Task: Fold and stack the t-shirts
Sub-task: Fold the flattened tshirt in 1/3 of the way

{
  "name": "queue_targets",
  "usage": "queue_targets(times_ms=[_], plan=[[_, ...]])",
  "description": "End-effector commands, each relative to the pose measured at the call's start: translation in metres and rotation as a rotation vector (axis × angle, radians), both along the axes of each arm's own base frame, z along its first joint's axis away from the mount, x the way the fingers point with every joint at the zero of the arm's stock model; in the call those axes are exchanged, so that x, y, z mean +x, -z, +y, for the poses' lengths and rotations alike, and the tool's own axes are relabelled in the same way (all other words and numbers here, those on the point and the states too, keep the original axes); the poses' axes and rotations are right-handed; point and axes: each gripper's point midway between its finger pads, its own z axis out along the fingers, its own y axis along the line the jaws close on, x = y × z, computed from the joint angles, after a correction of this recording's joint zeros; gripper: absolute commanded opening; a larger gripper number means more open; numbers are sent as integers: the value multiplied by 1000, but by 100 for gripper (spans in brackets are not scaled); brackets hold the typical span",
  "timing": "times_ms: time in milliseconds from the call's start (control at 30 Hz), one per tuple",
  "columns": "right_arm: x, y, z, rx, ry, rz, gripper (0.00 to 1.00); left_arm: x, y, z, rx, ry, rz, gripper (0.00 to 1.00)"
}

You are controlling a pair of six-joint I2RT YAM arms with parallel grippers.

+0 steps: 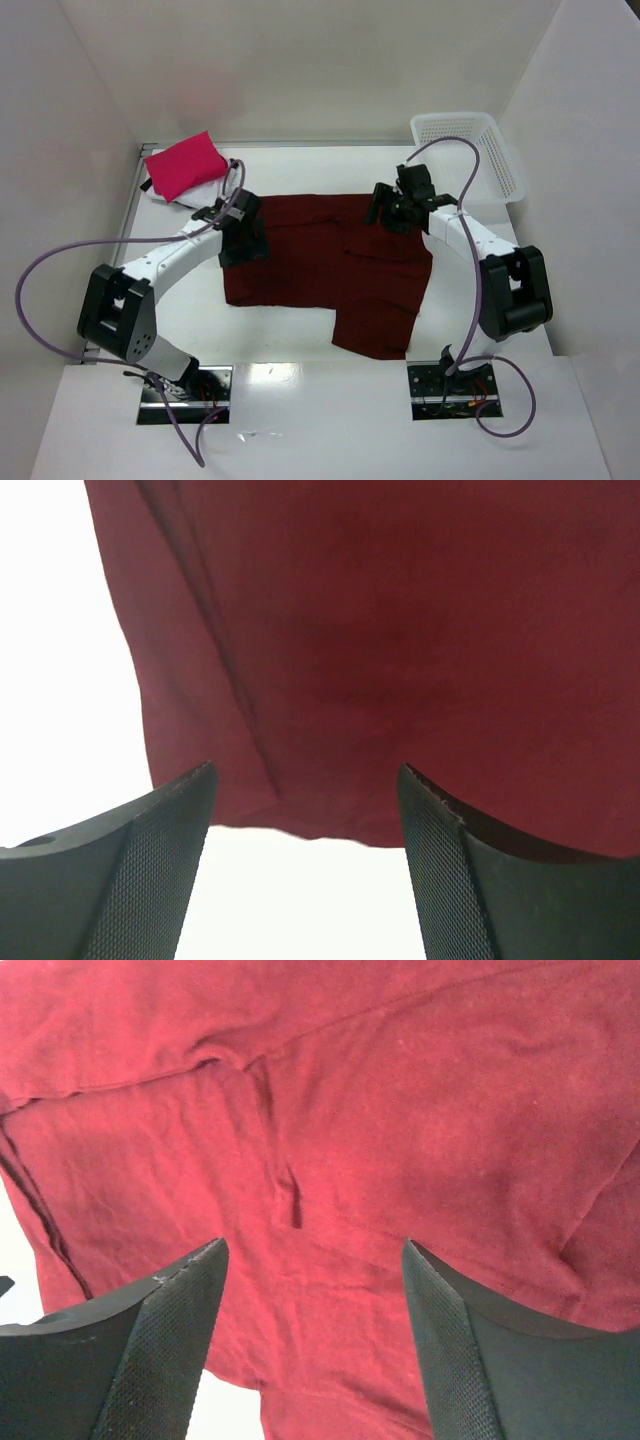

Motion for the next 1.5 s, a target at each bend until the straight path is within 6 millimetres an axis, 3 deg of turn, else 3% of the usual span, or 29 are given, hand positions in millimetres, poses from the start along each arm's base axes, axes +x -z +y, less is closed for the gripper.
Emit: queue_targets(times_ms=[0, 167, 367, 633, 1067, 1200, 1467], plan=[[4, -25, 5, 35, 1, -95, 77, -20, 7, 12, 140, -41, 98, 80], [3, -30, 4, 39, -2, -117, 77, -36, 25, 23, 201, -87, 162, 80], [-1, -23, 2, 24, -12, -105, 78, -52, 39, 32, 229, -132, 202, 77], [-2, -17, 2, 22, -12, -96, 78, -50, 49, 27, 209, -117, 209, 76], [-3, -16, -1, 9, 0, -99, 78, -63, 71, 34, 267, -84, 298, 71], [-3, -16, -1, 9, 0, -99, 78, -66, 74, 36, 272, -83, 308, 66], [-2, -16, -3, 3, 7, -101, 78, -65, 75, 35, 269, -92, 304, 40]])
